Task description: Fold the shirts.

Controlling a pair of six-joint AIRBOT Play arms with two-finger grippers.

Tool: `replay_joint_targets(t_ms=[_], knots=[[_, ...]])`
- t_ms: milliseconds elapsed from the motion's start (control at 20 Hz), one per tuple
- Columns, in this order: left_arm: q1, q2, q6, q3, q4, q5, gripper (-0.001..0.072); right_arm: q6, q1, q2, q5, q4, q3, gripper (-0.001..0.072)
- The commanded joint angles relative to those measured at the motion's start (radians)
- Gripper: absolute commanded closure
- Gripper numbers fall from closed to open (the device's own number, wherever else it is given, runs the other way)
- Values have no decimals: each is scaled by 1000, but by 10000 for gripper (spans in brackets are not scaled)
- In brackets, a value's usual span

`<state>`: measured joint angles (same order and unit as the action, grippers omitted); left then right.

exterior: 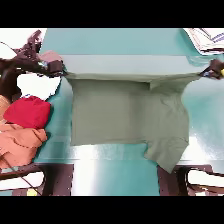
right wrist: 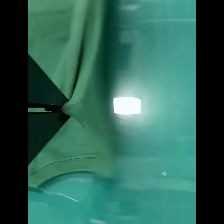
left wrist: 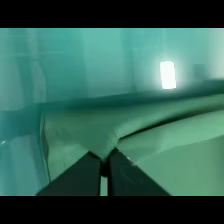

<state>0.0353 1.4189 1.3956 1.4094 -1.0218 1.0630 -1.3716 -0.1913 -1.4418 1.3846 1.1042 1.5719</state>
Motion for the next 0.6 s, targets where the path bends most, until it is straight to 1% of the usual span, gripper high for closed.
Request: replay_joint_targets(t_ms=[0, 50, 100, 200, 250, 350, 450, 550], knots=[[-14, 128, -55, -10, 39, -234, 679, -1, 46, -153, -170, 13, 16, 696], [-14, 135, -123, -9, 93, -286, 679, -1, 46, -187, -183, -6, 54, 697], [-14, 135, -172, -5, 132, -327, 679, -1, 46, -219, -192, -32, 97, 697], [-14, 135, -188, 20, 142, -365, 680, -1, 46, -261, -210, -37, 172, 697], [-14, 135, -203, 35, 140, -356, 680, -1, 46, -270, -209, -31, 199, 697], [-14, 135, -227, 49, 138, -292, 680, 0, 46, -267, -196, -1, 211, 697], [-14, 135, -226, 37, 138, -187, 680, 0, 56, -267, -117, 84, 206, 697], [-14, 135, -225, -7, 138, -101, 680, 0, 72, -244, -71, 185, 137, 697]])
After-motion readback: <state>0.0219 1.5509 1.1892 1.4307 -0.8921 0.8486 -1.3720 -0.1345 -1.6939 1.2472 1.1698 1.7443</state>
